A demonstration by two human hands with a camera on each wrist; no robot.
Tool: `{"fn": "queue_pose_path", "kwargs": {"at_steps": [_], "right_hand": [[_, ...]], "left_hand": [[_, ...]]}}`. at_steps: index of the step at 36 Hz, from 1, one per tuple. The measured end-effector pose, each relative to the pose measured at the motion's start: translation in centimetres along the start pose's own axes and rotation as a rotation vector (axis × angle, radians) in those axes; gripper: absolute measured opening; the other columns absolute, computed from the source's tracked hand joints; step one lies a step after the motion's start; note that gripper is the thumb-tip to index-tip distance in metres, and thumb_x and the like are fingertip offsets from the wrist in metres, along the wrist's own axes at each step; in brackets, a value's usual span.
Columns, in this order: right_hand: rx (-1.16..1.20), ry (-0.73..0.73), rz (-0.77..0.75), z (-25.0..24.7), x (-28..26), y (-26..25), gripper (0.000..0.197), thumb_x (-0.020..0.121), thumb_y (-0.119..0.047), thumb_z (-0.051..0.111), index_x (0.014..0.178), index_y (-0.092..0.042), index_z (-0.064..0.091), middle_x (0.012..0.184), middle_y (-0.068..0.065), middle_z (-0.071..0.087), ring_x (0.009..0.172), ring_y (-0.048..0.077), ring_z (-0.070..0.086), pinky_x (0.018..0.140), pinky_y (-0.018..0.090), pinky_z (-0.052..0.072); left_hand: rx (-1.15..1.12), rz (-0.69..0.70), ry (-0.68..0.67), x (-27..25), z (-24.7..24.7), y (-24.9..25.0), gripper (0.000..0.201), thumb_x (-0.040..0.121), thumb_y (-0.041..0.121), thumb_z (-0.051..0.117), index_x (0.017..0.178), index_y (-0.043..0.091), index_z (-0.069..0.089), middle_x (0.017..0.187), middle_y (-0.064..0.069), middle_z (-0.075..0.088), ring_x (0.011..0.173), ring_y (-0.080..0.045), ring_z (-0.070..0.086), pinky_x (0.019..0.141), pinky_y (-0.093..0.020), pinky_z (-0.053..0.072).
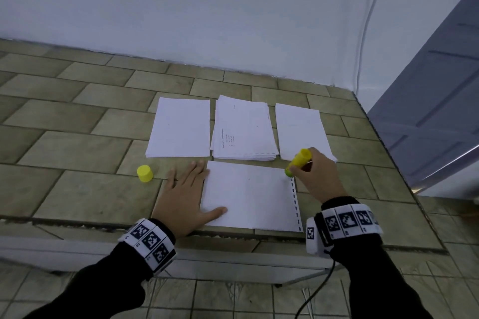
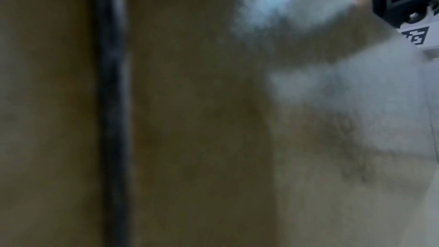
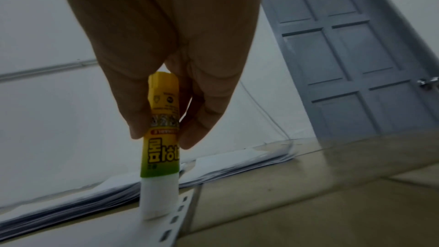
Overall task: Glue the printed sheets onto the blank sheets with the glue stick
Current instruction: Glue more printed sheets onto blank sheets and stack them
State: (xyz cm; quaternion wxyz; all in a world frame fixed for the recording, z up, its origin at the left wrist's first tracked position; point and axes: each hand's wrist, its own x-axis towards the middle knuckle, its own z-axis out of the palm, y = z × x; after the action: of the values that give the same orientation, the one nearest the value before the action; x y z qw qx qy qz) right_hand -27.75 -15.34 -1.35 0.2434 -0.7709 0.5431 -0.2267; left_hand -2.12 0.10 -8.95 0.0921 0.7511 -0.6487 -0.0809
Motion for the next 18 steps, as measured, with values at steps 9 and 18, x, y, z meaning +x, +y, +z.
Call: {"fn": "queue_pose_path", "kwargs": {"at_steps": [9, 18], "right_hand": [[0.294, 0.013, -0.029, 0.9, -1.0, -2.1, 0.03, 0.082, -0.01, 0.074, 0.103, -0.015, 0.053, 0.089, -0.002, 0.062, 0.078, 0.007, 0.06, 0.062, 0.009, 0.047], [0.324, -0.246, -0.338, 5.9, -2.9, -8.0, 0.012, 0.08, -0.01, 0.072, 0.084, -0.007, 0.061, 0.088, 0.008, 0.064, 0.082, 0.018, 0.063, 0.075, 0.035, 0.056]], "left_hand": [[0.01, -0.017, -0.038, 0.1, -0.5, 0.3, 0.127, 0.058, 0.099, -0.003, 0.155, 0.02, 0.015, 0.164, 0.004, 0.001, 0.15, -0.009, -0.005, 0.12, -0.046, -0.008], [0.008, -0.009, -0.03, 0.1, -0.3, 0.3, 0.122, 0.064, 0.099, 0.014, 0.155, 0.019, 0.015, 0.164, 0.004, 0.001, 0.15, -0.009, -0.004, 0.121, -0.048, -0.007]]}}
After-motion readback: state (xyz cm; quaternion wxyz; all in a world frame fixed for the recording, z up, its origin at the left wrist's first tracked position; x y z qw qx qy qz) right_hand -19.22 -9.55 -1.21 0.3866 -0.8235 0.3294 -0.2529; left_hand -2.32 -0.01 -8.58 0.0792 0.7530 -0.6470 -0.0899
